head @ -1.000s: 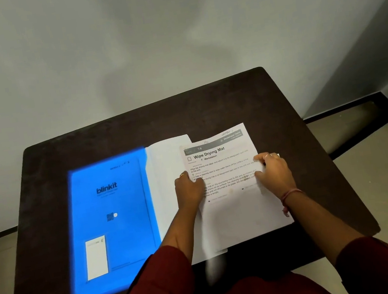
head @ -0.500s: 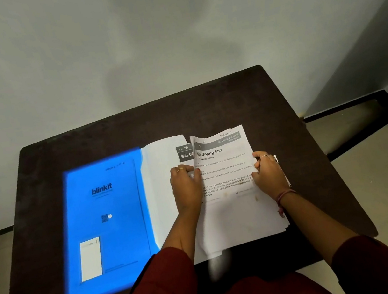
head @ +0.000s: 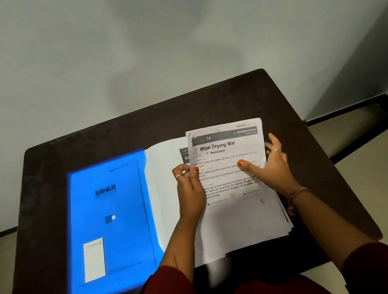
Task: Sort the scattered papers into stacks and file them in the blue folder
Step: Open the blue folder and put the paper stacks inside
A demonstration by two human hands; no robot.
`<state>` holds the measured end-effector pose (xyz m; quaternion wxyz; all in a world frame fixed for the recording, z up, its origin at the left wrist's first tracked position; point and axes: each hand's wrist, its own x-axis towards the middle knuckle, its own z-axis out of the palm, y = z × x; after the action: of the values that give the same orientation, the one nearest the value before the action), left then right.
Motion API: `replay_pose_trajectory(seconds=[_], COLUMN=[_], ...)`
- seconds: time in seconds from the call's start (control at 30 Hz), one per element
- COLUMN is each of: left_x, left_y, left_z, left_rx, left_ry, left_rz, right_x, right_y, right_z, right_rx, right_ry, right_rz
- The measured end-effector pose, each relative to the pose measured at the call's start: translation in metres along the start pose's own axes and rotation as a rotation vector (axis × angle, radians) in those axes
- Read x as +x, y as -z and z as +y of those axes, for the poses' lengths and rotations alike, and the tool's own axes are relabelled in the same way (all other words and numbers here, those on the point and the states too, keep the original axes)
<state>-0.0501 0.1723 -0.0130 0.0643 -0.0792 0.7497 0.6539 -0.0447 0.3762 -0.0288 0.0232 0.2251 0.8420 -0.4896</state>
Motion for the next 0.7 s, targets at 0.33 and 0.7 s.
replay_pose_trajectory(seconds=[0.33, 0.7], left_x=[0.003, -0.005], left_y=[0.021, 0.097], left_z=[0.033, -0.043], left_rx=[-0.325, 0.75], left_ry=[0.003, 0.343], left_rz=[0.187, 0.291], right_x=[-0.02, -0.034], right_y=[0.007, -0.018], right_z=[0.005, 0.043], right_rx=[0.469, 0.207], right_ry=[-0.089, -0.167], right_rz=[-0.435, -0.369])
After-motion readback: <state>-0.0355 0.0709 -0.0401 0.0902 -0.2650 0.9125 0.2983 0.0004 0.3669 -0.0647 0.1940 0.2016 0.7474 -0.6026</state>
